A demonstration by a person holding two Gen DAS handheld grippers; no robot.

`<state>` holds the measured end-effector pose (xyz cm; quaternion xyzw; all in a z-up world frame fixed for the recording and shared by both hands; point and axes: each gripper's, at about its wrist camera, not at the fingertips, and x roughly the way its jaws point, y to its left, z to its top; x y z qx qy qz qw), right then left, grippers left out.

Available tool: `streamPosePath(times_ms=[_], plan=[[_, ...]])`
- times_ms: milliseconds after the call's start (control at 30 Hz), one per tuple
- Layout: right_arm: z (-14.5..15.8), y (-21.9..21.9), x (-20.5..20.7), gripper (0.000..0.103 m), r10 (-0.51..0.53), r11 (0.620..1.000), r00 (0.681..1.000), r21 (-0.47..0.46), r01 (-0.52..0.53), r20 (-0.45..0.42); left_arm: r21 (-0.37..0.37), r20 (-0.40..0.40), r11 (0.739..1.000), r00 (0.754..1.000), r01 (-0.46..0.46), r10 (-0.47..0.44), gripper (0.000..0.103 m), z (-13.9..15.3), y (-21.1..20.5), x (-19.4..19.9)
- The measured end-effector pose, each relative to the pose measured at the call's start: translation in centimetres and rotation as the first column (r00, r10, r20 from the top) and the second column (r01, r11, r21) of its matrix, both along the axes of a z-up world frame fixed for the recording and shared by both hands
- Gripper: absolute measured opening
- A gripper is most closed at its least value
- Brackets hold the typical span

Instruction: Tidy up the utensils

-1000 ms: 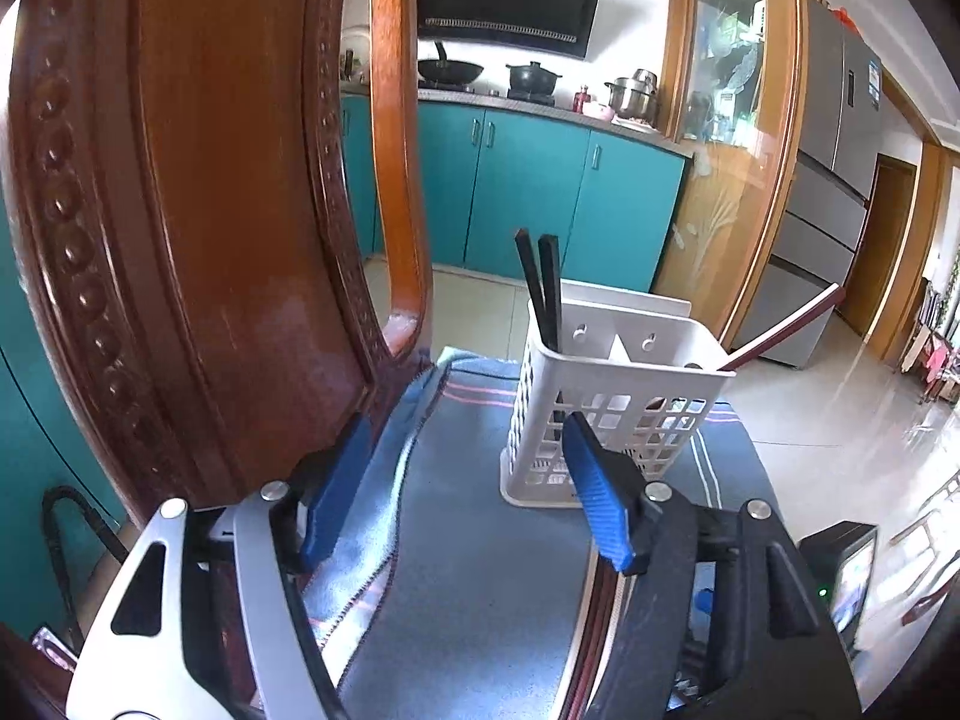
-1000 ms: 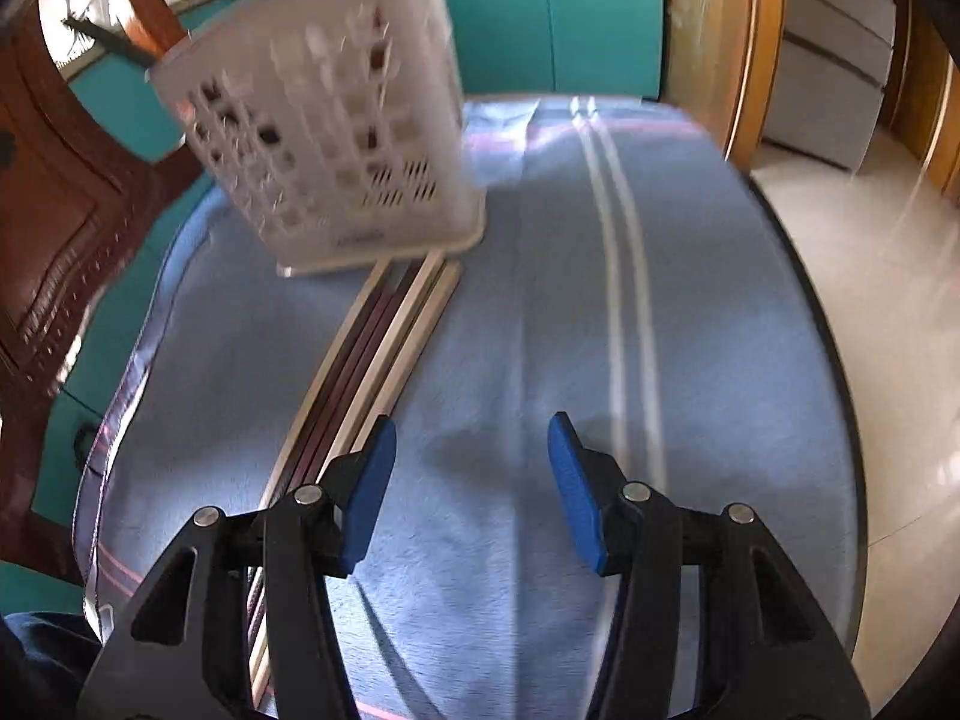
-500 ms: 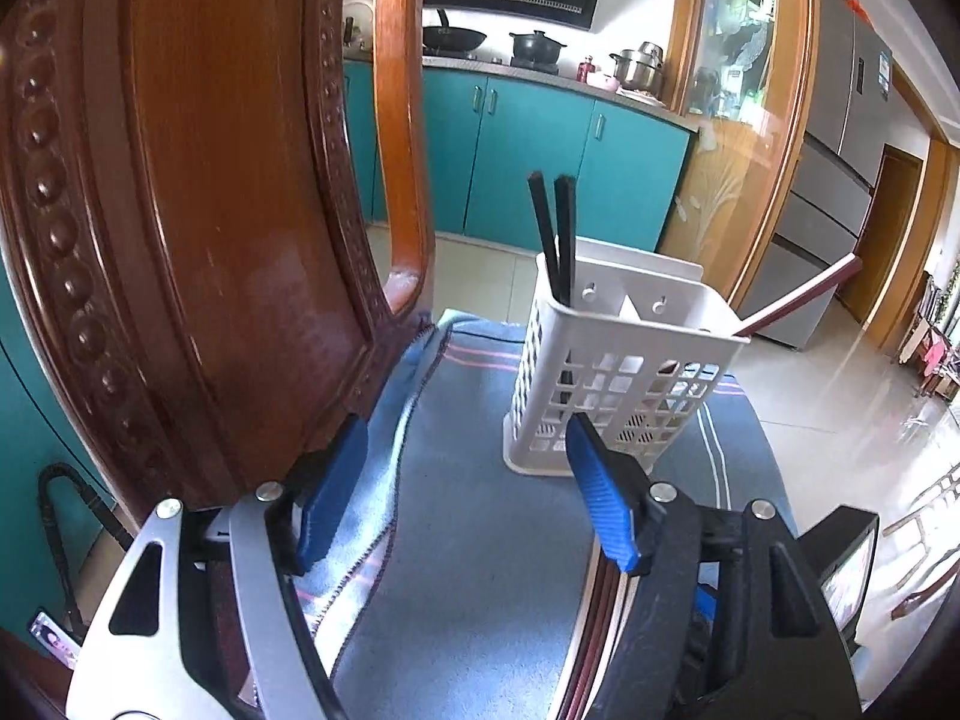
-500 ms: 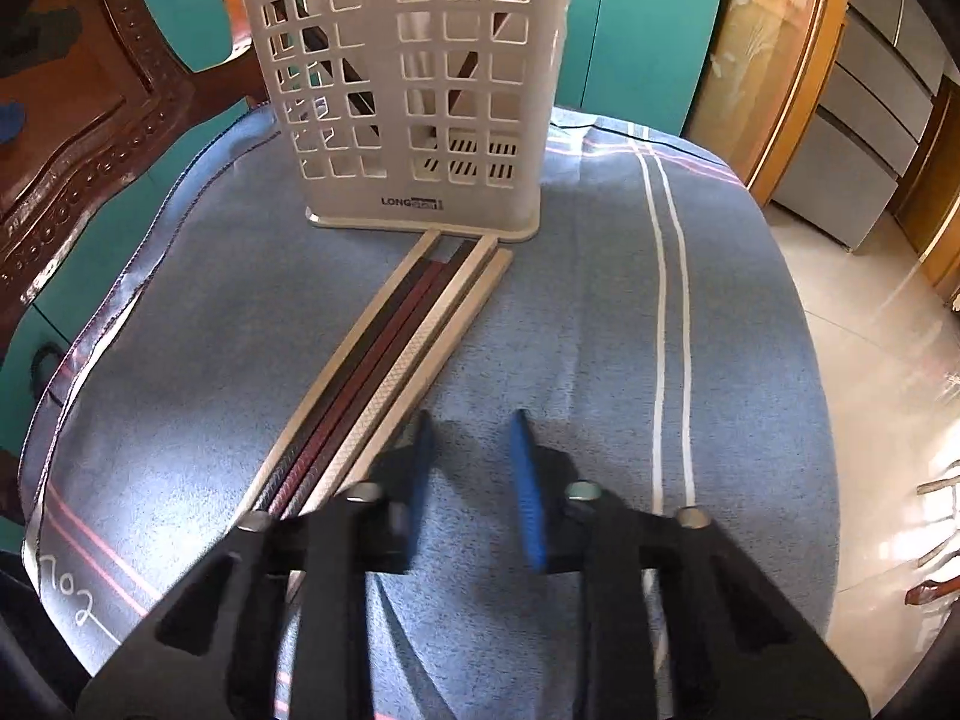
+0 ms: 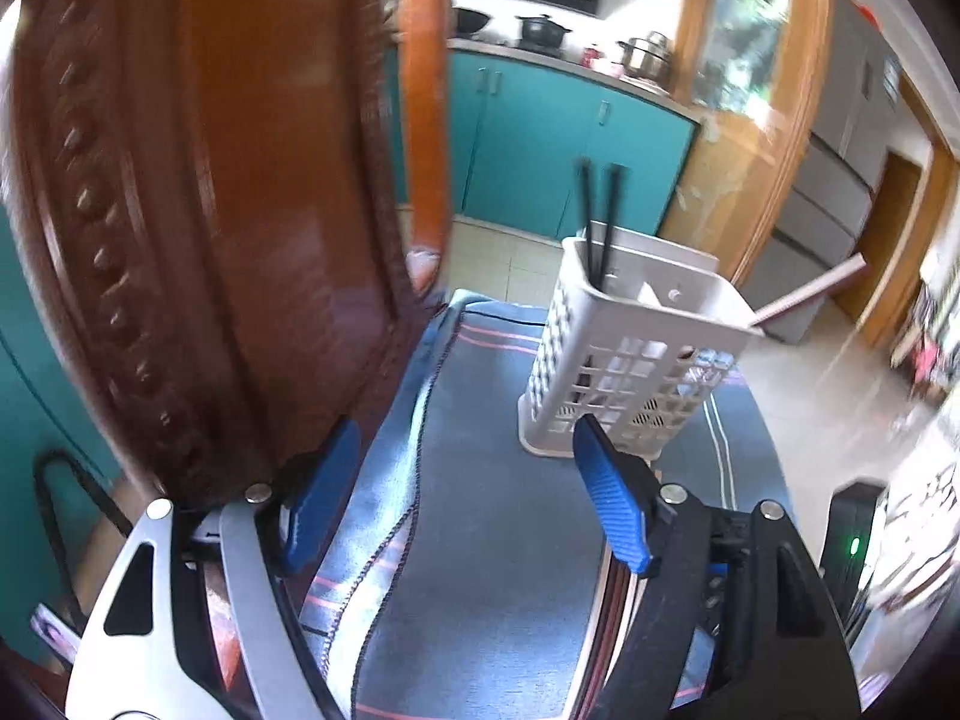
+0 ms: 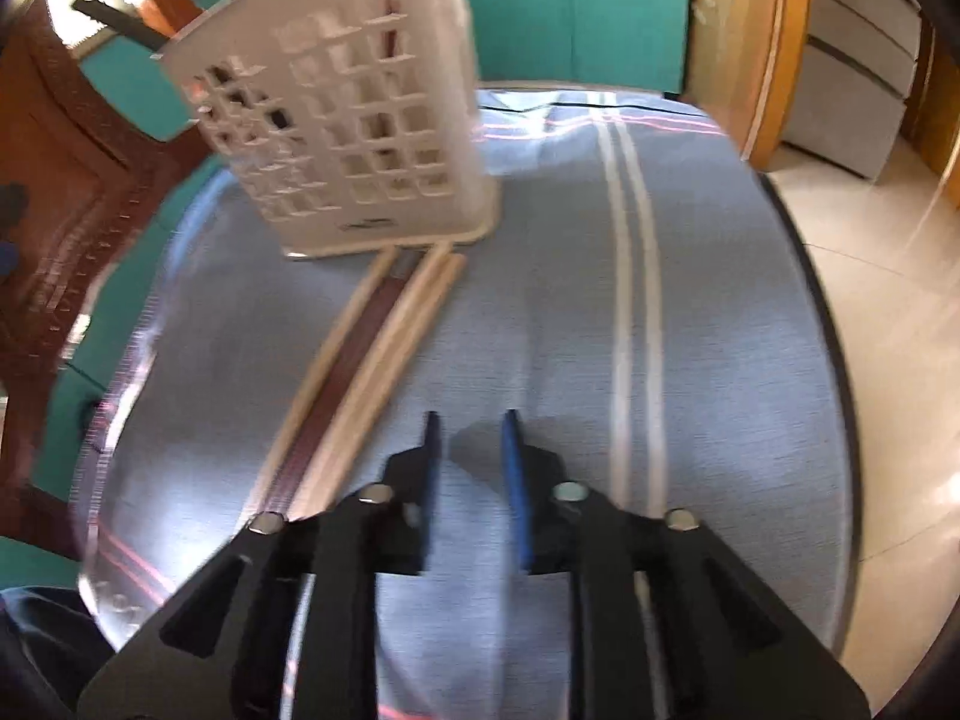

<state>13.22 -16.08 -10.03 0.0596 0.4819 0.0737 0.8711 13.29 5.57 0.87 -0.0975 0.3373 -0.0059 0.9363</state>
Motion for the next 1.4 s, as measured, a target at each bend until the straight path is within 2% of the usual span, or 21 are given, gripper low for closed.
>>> streamPosePath(times_ms=[267, 367, 433, 500, 567, 700, 867, 1067, 1200, 1400], plan=[[0.0, 3.9, -0.2, 0.029, 0.065, 0.992, 0.998, -0.11, -0.062, 0.027, 0.024, -0.014, 0.998, 0.998, 0.065, -0.065, 0.075, -0.9, -1.9, 0.2], [0.0, 3.9, 0.0, 0.029, 0.07, 0.988, 0.997, -0.136, -0.073, -0.024, 0.031, -0.025, 0.995, 0.996, 0.091, -0.09, 0.075, -1.3, -2.5, 0.3], [0.0, 3.8, -0.1, 0.023, 0.085, 0.983, 0.996, -0.163, -0.089, -0.036, 0.029, -0.042, 0.994, 0.993, 0.109, -0.108, 0.075, -1.8, -2.9, 0.4], [0.0, 3.7, -0.3, 0.022, 0.085, 0.979, 0.996, -0.184, -0.091, -0.041, 0.026, -0.062, 0.992, 0.99, 0.127, -0.125, 0.075, -2.2, -3.2, 0.6], [0.2, 3.3, -0.5, 0.015, 0.079, 0.98, 0.996, -0.179, -0.087, -0.049, 0.02, -0.086, 0.989, 0.986, 0.144, -0.142, 0.075, -2.8, -3.5, 0.8], [0.4, 0.8, -0.2, 0.006, -0.002, 0.988, 0.998, -0.155, -0.009, -0.069, -0.018, -0.181, 0.977, 0.96, 0.214, -0.214, 0.075, -5.2, -5.2, 1.7], [0.5, -1.7, -0.4, 0.006, -0.074, 0.994, 0.993, -0.083, 0.067, -0.088, -0.003, -0.282, 0.955, 0.916, 0.297, -0.286, 0.074, -8.1, -8.4, 2.0], [2.5, -3.6, -1.0, 0.008, -0.122, 0.992, 0.993, -0.016, 0.121, -0.008, 0.046, -0.398, 0.943, 0.872, 0.33, -0.285, 0.057, -12.1, -11.2, 2.3], [1.8, -4.7, -0.2, 0.018, -0.129, 0.991, 0.991, -0.017, 0.129, -0.019, 0.038, -0.387, 0.95, 0.881, 0.311, -0.273, 0.053, -12.5, -11.5, 2.5], [1.0, -4.4, 0.2, 0.02, -0.129, 0.991, 0.991, -0.041, 0.128, -0.029, 0.057, -0.393, 0.958, 0.888, 0.28, -0.236, 0.036, -12.4, -11.4, 2.5]])
